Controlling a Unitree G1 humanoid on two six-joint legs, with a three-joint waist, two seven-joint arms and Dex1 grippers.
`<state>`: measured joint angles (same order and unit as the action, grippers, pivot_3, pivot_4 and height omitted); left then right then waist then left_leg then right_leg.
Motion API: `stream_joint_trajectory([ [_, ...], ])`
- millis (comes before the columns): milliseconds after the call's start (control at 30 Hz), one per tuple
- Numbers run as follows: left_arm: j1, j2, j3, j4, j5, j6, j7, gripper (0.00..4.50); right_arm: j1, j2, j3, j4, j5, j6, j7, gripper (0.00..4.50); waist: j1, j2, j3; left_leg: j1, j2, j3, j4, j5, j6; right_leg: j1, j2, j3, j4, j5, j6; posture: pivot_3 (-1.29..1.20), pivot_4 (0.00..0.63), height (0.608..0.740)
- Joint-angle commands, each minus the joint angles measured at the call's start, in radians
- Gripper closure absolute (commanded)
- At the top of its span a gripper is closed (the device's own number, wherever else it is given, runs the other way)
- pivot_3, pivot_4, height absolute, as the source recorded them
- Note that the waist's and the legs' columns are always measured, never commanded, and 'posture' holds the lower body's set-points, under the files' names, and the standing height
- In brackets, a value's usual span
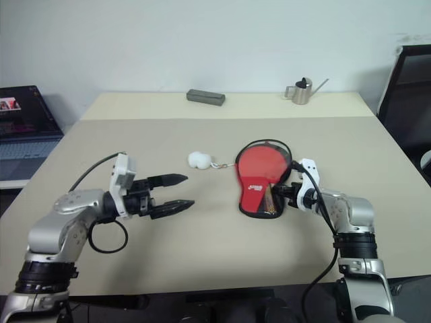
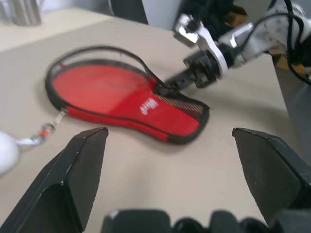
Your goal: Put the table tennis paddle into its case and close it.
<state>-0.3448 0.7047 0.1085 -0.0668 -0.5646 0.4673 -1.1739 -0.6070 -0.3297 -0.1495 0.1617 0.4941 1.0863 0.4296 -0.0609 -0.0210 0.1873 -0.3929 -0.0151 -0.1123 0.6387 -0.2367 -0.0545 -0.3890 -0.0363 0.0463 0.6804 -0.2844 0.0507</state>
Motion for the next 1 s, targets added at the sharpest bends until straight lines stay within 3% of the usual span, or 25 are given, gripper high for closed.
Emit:
stream_joint_trajectory([
  [33,0.018,0.033,0.008,-0.068,-0.026,0.005,-0.036,0.0,-0.001,0.031,-0.009,-0.026,0.026,0.075,-0.028,4.49,0.0,0.0,0.0,0.0,0.0,0.0,0.0,0.0,0.0,0.0,0.0,0.0,0.0,0.0,0.0,0.0,0.15,0.74],
  [433,0.08,0.172,0.014,-0.112,-0.063,0.021,-0.195,0.0,0.083,0.029,-0.051,-0.301,0.148,0.392,-0.039,4.49,0.002,0.0,0.0,0.001,0.007,0.0,-0.011,-0.001,-0.001,-0.004,0.005,-0.002,-0.001,-0.004,-0.008,0.0,0.15,0.74],
  [800,0.053,0.156,-0.014,-0.116,-0.064,0.02,-0.199,0.0,0.212,-0.056,-0.067,-0.502,0.279,0.528,-0.016,4.49,0.004,0.0,0.0,-0.001,0.007,0.001,-0.011,-0.001,-0.002,-0.006,0.007,-0.001,-0.001,-0.005,-0.009,0.0,0.15,0.74],
  [1000,0.049,0.145,-0.026,-0.114,-0.064,0.019,-0.193,0.0,0.328,-0.07,-0.106,-0.589,0.445,0.528,-0.106,4.49,0.005,0.0,0.0,-0.001,0.007,0.0,-0.011,-0.001,-0.002,-0.006,0.007,-0.002,-0.001,-0.005,-0.009,0.0,0.15,0.74],
])
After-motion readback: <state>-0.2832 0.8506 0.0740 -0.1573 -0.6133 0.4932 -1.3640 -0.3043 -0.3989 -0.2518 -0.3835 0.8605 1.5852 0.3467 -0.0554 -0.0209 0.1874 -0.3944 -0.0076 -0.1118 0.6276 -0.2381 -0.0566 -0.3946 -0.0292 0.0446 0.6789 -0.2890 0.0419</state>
